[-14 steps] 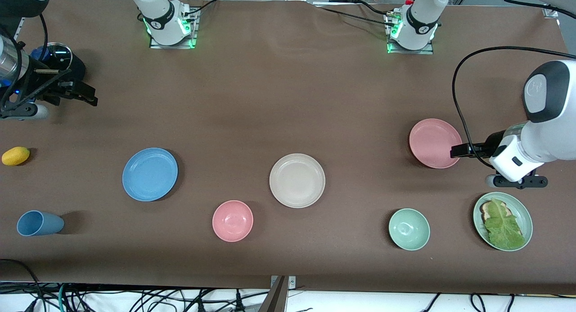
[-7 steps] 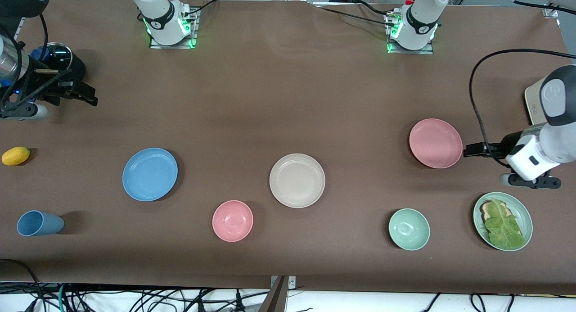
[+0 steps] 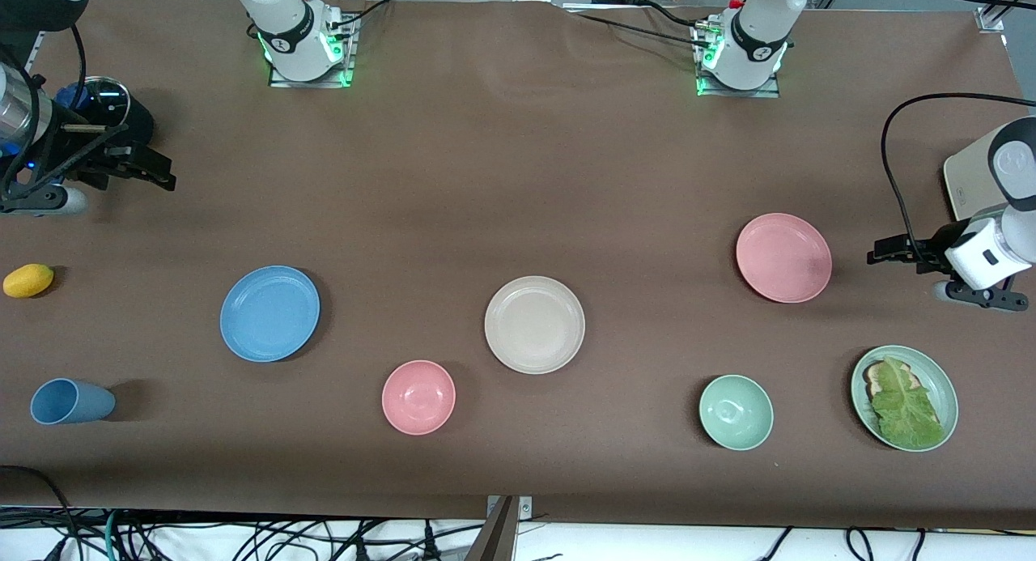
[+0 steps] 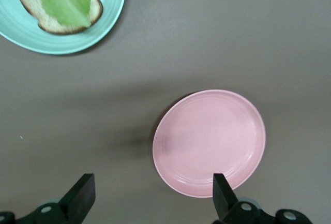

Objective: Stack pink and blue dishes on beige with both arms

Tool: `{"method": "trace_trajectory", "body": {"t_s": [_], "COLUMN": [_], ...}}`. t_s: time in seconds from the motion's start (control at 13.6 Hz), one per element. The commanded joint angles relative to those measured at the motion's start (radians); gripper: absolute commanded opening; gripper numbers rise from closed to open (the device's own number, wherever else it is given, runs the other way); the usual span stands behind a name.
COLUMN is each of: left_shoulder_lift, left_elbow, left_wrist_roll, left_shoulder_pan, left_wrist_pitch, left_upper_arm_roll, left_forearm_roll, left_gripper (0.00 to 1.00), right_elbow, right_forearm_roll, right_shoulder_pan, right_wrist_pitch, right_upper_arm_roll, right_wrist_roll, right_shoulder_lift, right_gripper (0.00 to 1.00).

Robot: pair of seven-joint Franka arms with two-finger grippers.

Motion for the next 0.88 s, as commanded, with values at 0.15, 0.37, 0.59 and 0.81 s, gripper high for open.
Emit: {"method": "trace_trajectory", "body": {"t_s": [0.15,0.37,0.59,0.81], "left_shoulder_lift": [-0.034,-0.011,0.021,0.068], "left_elbow": [-0.188,-0.237,-0.237,-0.234], "left_wrist_roll": [0.041,0.110,0.117,0.129], "left_shoulder_pan": [0.033,0.055,0.063,0.069], "left_wrist_pitch": [0.168,0.267,0.287,0.327], "left_upper_arm_roll": [-0.009,-0.009,-0.009,-0.011], "left_forearm_roll": [-0.049,-0.091,-0.091,-0.094], "left_gripper": [1.00,1.00,1.00,1.00], "right_elbow": [0.011,0.011,0.011,0.011], "right_forearm_roll": [0.014,0.014,0.014,0.014], "right_shoulder_pan": [-0.003,-0.003,-0.003,-0.004], "right_wrist_pitch": [-0.003,-0.003,-0.003,-0.003], "right_upper_arm_roll": [0.000,0.002,0.002,0.000], "right_wrist_roll": [0.009,0.009,0.009,0.009], "right_shoulder_lift": [-0.001,-0.001,-0.001,-0.001], "right_gripper": [1.00,1.00,1.00,1.00]}}
